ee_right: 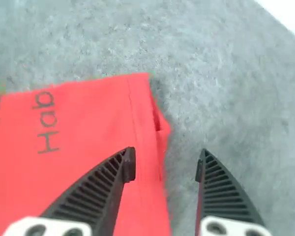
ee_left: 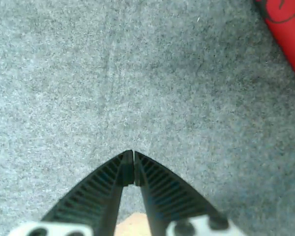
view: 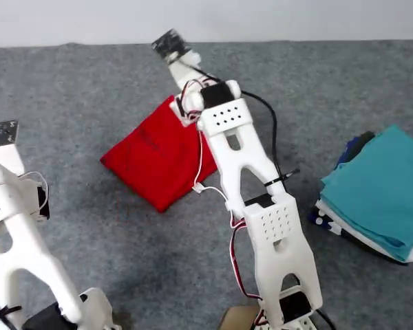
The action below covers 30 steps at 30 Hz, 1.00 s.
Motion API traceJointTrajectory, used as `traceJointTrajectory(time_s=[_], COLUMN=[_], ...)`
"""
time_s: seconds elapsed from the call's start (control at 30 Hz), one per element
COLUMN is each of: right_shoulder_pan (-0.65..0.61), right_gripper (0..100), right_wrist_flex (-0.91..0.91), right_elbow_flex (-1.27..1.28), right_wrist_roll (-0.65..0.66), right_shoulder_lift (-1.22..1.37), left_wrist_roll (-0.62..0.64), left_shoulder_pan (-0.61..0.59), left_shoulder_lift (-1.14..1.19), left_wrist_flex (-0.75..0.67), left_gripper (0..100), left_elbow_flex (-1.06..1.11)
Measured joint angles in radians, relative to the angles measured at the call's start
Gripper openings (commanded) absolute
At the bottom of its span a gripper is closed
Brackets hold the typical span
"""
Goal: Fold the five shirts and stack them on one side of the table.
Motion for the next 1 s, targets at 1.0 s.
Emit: traceJointTrajectory(time_s=[1.0], right_shoulder_pan=[-0.183], right_gripper=[47.4], right_wrist_flex=[0.473], right_elbow_flex=[-0.130], right_wrist_roll=[-0.939], right_shoulder_lift=[0.012], left_wrist_roll=[0.000], left_shoulder_pan=[0.000], left_shoulder_lift=[0.000], left_wrist_flex=[0.000], left_gripper=[0], left_elbow_flex=[0.003])
